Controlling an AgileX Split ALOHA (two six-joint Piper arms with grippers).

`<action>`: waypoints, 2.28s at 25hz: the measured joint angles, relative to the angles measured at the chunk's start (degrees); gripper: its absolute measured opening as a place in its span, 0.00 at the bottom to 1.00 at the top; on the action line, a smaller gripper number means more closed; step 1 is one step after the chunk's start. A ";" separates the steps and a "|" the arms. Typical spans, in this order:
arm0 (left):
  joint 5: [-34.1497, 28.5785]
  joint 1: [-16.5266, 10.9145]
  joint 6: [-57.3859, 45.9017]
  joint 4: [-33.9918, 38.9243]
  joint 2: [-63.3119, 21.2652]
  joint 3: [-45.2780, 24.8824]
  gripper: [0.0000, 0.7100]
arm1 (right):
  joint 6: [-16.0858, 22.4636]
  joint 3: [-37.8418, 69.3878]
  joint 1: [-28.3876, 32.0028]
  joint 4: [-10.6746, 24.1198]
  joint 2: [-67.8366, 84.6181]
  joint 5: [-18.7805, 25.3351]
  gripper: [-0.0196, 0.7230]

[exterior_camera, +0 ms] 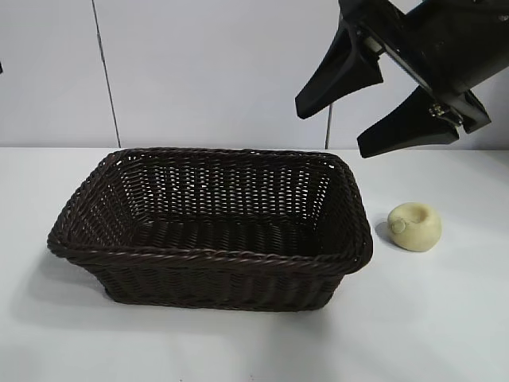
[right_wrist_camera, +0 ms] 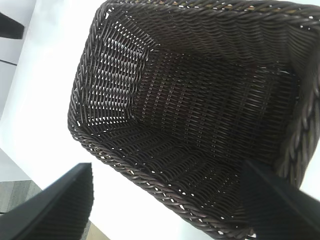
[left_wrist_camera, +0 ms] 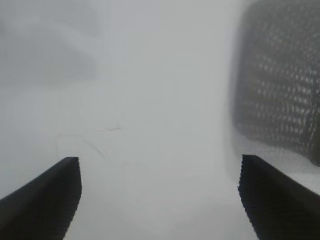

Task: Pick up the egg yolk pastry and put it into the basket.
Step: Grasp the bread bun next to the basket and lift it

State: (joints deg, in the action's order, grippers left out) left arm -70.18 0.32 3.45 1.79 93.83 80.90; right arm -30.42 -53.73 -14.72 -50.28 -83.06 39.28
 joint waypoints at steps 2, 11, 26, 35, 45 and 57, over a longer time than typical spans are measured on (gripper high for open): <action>-0.07 0.00 -0.04 0.00 -4.89 -4.23 0.86 | 0.00 0.00 0.00 0.00 0.00 0.00 0.81; -0.37 0.00 -0.18 0.01 -28.25 -25.08 0.85 | 0.00 0.00 0.00 0.00 0.00 0.00 0.81; 4.77 0.00 -2.09 -2.32 -66.39 -49.41 0.85 | 0.17 0.00 0.00 0.02 0.00 0.00 0.81; 5.93 0.00 -2.09 -2.52 -74.39 -53.42 0.85 | 0.17 0.00 0.00 0.14 0.00 0.00 0.81; 6.09 0.00 -2.10 -2.52 -81.60 -53.47 0.85 | 0.39 0.00 0.00 0.16 0.00 0.00 0.81; 5.77 0.00 -2.10 -2.52 -94.54 -53.47 0.85 | 9.45 -2.66 0.00 6.33 -1.64 1.25 0.81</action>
State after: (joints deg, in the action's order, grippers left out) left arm -64.40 0.32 1.35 -0.73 -0.71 27.44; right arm -20.98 -56.39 -14.72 -43.94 -84.70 40.53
